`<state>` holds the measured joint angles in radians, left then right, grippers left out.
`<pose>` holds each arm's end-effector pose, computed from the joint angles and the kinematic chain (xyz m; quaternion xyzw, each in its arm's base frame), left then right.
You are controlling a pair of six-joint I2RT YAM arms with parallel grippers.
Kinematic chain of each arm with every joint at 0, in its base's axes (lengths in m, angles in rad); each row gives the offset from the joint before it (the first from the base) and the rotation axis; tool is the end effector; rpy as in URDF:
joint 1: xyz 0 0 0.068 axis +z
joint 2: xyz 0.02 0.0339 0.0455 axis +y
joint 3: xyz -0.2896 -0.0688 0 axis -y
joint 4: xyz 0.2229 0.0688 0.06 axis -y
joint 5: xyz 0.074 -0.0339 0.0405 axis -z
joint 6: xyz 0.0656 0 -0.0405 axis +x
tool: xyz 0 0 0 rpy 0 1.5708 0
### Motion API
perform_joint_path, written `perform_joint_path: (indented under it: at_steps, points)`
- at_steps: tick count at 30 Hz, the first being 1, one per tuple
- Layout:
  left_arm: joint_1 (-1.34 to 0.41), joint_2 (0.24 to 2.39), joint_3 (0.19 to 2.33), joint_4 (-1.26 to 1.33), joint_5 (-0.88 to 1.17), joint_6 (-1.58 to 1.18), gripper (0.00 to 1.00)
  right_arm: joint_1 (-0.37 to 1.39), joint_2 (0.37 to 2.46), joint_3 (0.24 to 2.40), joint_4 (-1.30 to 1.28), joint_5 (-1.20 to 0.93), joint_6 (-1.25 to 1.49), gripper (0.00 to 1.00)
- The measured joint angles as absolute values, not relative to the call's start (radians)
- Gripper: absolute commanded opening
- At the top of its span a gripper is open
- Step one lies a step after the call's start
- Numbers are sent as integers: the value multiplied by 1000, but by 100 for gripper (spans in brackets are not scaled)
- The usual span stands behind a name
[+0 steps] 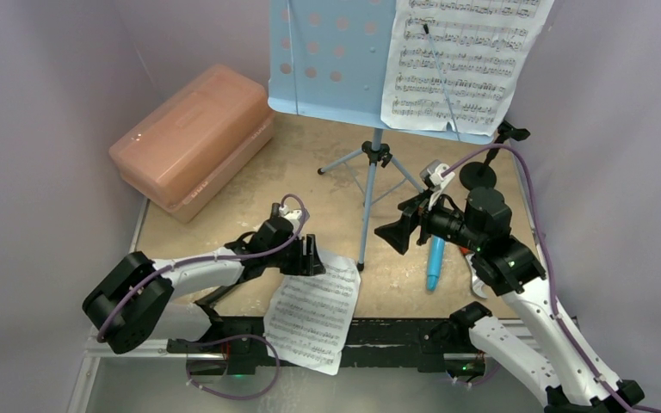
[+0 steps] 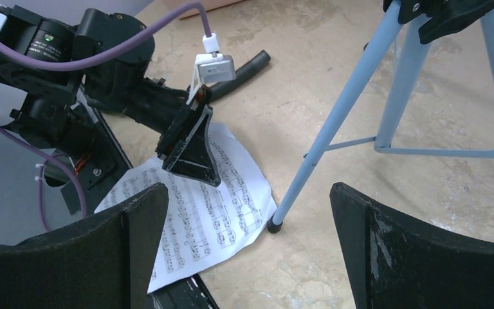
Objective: Set up the instrument practice props
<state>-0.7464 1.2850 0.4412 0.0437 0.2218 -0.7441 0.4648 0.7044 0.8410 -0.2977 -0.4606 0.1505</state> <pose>0.1572 -0.1650 0.1657 0.0427 0.9209 -0.3287 0.2050 0.1148 0.0902 0.3695 -0.2621 0.7093 0.3567 0.5485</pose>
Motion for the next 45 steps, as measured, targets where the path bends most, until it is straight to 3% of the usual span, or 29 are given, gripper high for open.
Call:
perform_joint_path:
  at_steps: [12, 29, 45]
  points:
    - [-746, 1319, 479, -41, 221, -660, 0, 465, 686, 794, -252, -467, 149, 98]
    - [-746, 953, 597, -210, 96, -617, 0, 465, 591, 691, -99, -620, 62, 98]
    - [-746, 727, 757, -218, 123, -376, 0, 465, 593, 680, -89, -663, -22, 98]
